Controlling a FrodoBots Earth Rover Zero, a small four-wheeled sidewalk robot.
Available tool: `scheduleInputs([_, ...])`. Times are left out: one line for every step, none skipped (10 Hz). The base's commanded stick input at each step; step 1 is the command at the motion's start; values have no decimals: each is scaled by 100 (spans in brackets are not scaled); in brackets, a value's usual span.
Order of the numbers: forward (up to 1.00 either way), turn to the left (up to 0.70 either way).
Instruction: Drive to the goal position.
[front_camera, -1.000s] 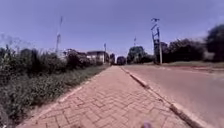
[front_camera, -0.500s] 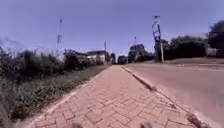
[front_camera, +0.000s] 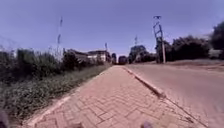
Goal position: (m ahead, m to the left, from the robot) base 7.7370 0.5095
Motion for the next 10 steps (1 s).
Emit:
scheduleInputs([85,0])
scheduleInputs([85,0])
scheduleInputs([85,0])
scheduleInputs([85,0])
scheduleInputs([85,0])
scheduleInputs([85,0])
scheduleInputs([85,0])
scheduleInputs([85,0])
scheduleInputs([85,0])
scheduleInputs([85,0])
